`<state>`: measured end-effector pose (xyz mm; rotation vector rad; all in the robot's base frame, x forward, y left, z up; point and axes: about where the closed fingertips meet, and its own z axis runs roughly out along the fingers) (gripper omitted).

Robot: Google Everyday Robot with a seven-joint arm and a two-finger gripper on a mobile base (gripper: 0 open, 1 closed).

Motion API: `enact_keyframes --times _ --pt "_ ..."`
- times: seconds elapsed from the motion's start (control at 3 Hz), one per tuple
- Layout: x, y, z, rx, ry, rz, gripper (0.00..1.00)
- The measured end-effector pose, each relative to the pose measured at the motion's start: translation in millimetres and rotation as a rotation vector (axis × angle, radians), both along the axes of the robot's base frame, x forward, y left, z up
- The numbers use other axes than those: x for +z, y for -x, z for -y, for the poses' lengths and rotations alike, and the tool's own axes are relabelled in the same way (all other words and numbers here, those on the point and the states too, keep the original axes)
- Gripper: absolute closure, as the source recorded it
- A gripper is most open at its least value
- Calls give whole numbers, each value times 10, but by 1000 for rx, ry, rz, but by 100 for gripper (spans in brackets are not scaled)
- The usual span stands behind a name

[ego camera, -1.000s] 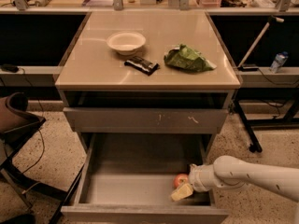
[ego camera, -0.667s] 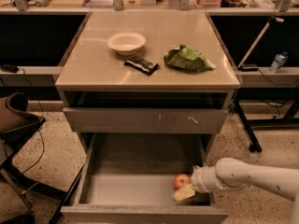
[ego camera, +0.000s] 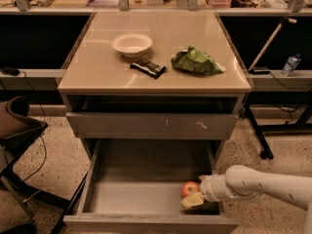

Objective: Pick apple from middle drawer and place on counter

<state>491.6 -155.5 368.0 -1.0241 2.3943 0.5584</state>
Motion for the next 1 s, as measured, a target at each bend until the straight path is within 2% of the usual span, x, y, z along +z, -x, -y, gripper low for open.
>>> enact_keyframes --times 0.67,1.0 --pt "1 0 0 0 0 0 65" --pt "247 -5 53 -5 8 13 88"
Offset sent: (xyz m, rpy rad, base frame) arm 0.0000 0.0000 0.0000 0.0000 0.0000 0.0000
